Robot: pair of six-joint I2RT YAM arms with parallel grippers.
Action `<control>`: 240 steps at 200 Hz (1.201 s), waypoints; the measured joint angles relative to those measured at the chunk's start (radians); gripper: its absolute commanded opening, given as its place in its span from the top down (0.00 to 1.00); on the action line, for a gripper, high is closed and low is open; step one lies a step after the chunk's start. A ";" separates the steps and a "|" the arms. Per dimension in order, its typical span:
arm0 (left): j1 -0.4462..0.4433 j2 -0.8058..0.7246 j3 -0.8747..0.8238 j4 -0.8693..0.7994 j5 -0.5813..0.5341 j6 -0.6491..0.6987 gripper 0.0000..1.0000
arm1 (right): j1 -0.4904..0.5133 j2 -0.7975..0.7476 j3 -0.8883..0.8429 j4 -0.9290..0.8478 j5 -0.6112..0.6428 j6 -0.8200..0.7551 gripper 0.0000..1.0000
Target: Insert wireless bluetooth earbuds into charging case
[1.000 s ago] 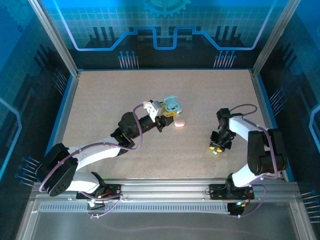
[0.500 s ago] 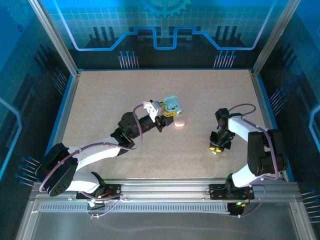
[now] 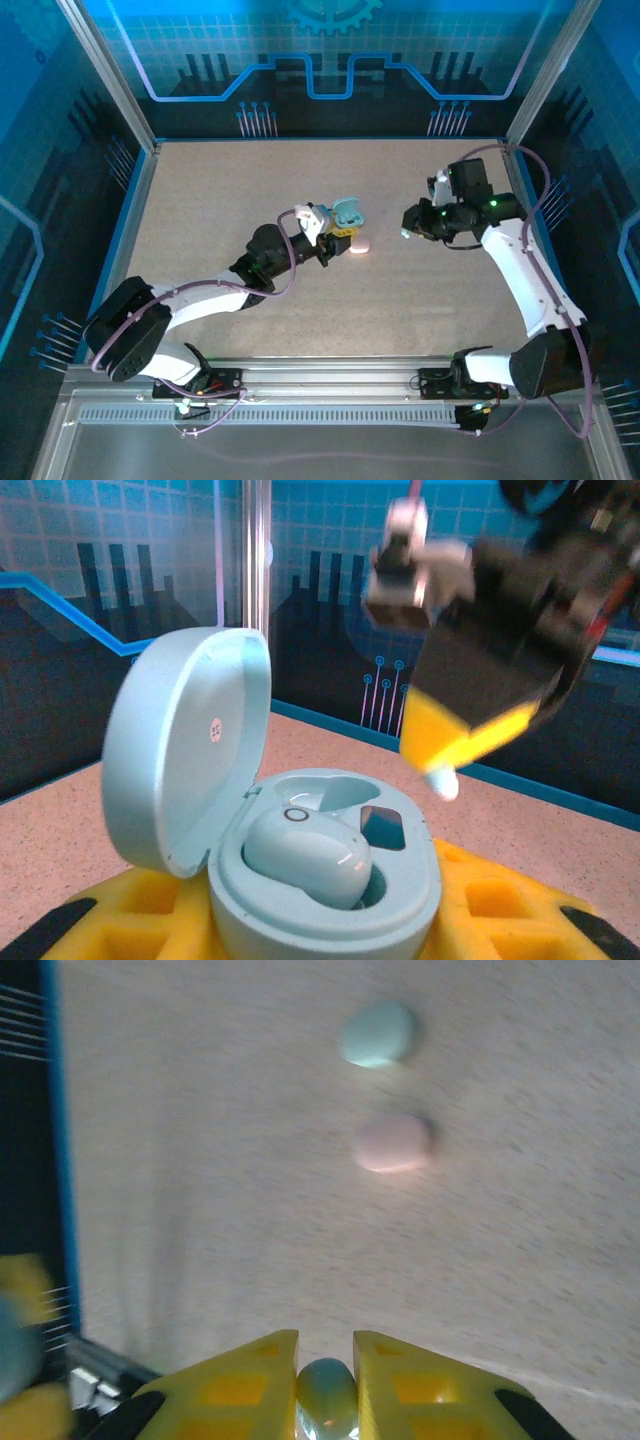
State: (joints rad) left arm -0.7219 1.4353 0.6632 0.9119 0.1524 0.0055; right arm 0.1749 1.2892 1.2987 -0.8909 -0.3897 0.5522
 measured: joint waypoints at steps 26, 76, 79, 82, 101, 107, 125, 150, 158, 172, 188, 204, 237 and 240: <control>0.000 0.016 0.000 0.004 0.026 -0.003 0.66 | 0.048 0.004 0.090 0.006 -0.099 0.000 0.79; 0.000 0.024 0.005 0.007 0.076 -0.006 0.65 | 0.134 0.054 0.156 0.040 -0.221 0.004 0.79; 0.000 0.024 0.006 0.007 0.079 -0.006 0.65 | 0.138 0.057 0.157 0.042 -0.225 0.004 0.79; 0.000 0.024 0.007 0.007 0.081 -0.006 0.65 | 0.141 0.059 0.157 0.043 -0.226 0.004 0.79; 0.000 0.026 0.018 0.008 0.095 -0.007 0.66 | 0.157 0.075 0.157 0.045 -0.243 0.004 0.79; 0.000 0.026 0.021 0.008 0.099 -0.007 0.65 | 0.160 0.080 0.157 0.046 -0.246 0.004 0.79; 0.000 0.026 0.023 0.011 0.108 -0.007 0.65 | 0.167 0.093 0.157 0.046 -0.248 0.004 0.79; 0.000 0.030 0.023 0.011 0.122 -0.008 0.65 | 0.174 0.104 0.157 0.046 -0.249 0.004 0.79; 0.000 0.032 0.023 0.011 0.127 -0.008 0.65 | 0.174 0.105 0.157 0.046 -0.248 0.004 0.79; 0.000 0.034 0.023 0.011 0.134 -0.008 0.65 | 0.174 0.107 0.157 0.046 -0.247 0.004 0.79; 0.000 0.034 0.023 0.011 0.142 -0.010 0.66 | 0.177 0.108 0.157 0.046 -0.244 0.003 0.79; 0.000 0.034 0.023 0.011 0.144 -0.016 0.65 | 0.180 0.112 0.157 0.045 -0.238 0.000 0.79; 0.003 0.034 0.023 0.014 0.145 -0.032 0.65 | 0.185 0.122 0.157 0.032 -0.212 -0.016 0.79; 0.003 0.034 0.023 0.014 0.145 -0.033 0.65 | 0.185 0.123 0.157 0.031 -0.209 -0.019 0.79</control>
State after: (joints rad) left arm -0.7189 1.4693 0.6857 0.9264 0.2974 -0.0273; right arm 0.3599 1.4120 1.4555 -0.8604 -0.5991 0.5335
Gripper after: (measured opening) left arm 0.380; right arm 0.208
